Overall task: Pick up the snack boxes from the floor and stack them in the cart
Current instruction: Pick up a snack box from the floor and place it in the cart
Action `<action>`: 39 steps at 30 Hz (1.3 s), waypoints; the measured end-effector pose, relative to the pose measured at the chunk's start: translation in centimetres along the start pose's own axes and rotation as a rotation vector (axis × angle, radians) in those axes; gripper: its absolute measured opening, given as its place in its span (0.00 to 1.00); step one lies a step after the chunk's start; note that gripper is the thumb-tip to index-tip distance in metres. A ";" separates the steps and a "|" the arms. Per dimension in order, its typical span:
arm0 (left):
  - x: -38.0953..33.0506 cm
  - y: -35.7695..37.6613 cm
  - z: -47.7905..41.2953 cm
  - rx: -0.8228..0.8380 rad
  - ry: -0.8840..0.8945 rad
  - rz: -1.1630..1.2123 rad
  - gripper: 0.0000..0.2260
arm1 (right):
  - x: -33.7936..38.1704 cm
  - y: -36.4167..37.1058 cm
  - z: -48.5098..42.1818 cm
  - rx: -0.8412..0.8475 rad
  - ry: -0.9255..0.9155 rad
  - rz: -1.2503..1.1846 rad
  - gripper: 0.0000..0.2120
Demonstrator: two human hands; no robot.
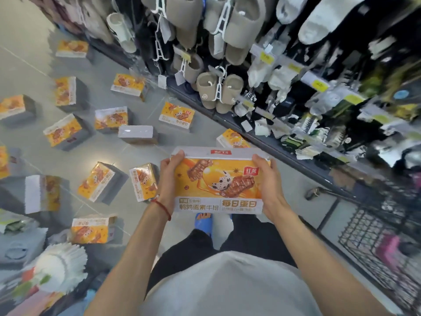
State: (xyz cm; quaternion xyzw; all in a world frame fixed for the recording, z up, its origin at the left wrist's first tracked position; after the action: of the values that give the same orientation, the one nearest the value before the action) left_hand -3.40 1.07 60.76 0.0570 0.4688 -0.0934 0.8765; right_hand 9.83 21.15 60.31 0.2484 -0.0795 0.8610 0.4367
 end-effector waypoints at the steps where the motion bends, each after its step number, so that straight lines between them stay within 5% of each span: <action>1: 0.1 0.3 0.2 0.038 0.008 -0.043 0.23 | -0.9 -0.7 0.7 -0.031 -0.005 -0.040 0.30; 3: 0.1 1.3 0.8 0.120 0.017 -0.094 0.20 | -2.4 -2.2 2.3 -0.076 -0.011 -0.117 0.23; 7: 0.5 4.7 2.9 0.292 -0.030 -0.065 0.33 | -5.0 -6.0 5.1 -0.146 -0.039 -0.283 0.23; 11: 1.4 9.3 5.7 0.401 0.027 -0.177 0.21 | -6.9 -11.2 7.5 -0.245 -0.103 -0.404 0.21; 17: 5.2 17.6 11.1 0.592 0.051 -0.268 0.39 | -9.7 -20.9 11.8 -0.331 -0.166 -0.531 0.18; 20: 7.3 22.0 15.9 0.644 0.059 -0.277 0.21 | -11.0 -26.8 13.7 -0.351 -0.200 -0.584 0.19; 24: 10.7 27.2 22.1 0.678 0.077 -0.286 0.29 | -12.8 -34.7 16.4 -0.357 -0.233 -0.608 0.18; 29: 14.4 33.9 29.0 0.752 0.124 -0.288 0.10 | -14.0 -44.2 19.5 -0.389 -0.306 -0.639 0.17; 35: 15.9 41.7 34.0 0.858 0.164 -0.275 0.12 | -13.6 -52.5 20.6 -0.434 -0.356 -0.667 0.20; 39: 16.7 47.3 35.1 0.944 0.190 -0.301 0.26 | -12.4 -56.9 20.3 -0.451 -0.348 -0.725 0.18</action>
State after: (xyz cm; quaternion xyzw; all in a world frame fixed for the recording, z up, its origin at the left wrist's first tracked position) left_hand 44.44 38.82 66.93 0.3871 0.4561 -0.4151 0.6854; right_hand 68.24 39.62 67.12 0.2996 -0.2449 0.5592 0.7332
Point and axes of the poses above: each hand's wrist, its own z-axis away from the middle knuckle, its own y-axis out of the palm, x = y × z, the point moved 4 cm from there along -z, towards the middle knuckle, and after that the axes turned 15 degrees about y, right-handed, at the moved point
